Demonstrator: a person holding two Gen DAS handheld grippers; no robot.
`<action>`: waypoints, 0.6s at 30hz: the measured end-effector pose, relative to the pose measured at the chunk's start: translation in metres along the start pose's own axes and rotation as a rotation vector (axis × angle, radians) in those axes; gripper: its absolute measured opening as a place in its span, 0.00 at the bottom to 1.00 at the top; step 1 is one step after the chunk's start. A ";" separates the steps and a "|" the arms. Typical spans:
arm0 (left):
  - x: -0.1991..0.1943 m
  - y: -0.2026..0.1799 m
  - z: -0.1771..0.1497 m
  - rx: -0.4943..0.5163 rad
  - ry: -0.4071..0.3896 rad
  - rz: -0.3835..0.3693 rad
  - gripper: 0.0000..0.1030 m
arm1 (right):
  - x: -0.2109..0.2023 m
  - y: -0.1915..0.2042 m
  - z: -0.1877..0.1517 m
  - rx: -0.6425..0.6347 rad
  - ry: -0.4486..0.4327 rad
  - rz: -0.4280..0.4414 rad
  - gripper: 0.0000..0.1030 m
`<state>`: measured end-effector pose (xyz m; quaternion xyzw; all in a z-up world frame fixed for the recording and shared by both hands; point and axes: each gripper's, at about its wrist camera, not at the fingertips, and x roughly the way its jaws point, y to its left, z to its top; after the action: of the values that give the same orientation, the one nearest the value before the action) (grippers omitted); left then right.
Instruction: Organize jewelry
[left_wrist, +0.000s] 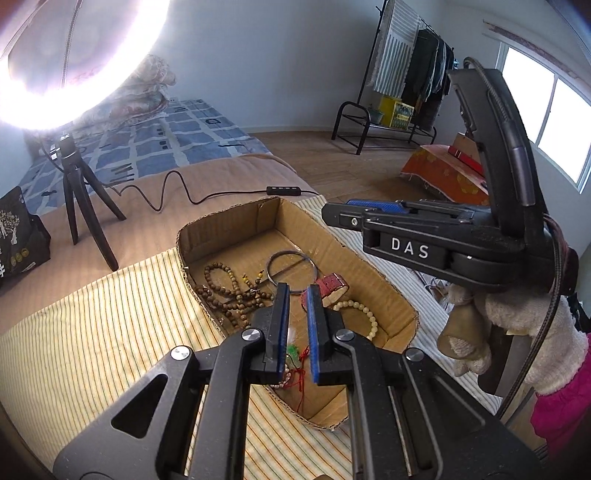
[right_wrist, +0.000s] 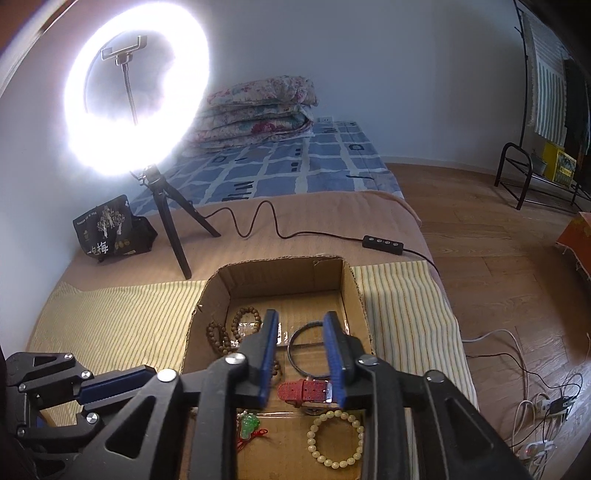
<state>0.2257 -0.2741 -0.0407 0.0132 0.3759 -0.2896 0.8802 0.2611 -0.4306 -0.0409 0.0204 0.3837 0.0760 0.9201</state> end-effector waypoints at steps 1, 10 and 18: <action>0.000 0.000 0.000 -0.001 0.002 0.001 0.08 | 0.000 0.000 0.000 0.001 -0.002 -0.003 0.32; -0.004 0.000 -0.002 -0.001 -0.017 0.007 0.47 | -0.009 0.001 0.000 -0.005 -0.034 -0.053 0.85; -0.010 0.001 -0.004 -0.005 -0.020 0.012 0.47 | -0.015 0.002 -0.001 -0.003 -0.039 -0.084 0.93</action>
<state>0.2181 -0.2678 -0.0374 0.0106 0.3675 -0.2837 0.8856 0.2495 -0.4313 -0.0314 0.0042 0.3661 0.0373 0.9298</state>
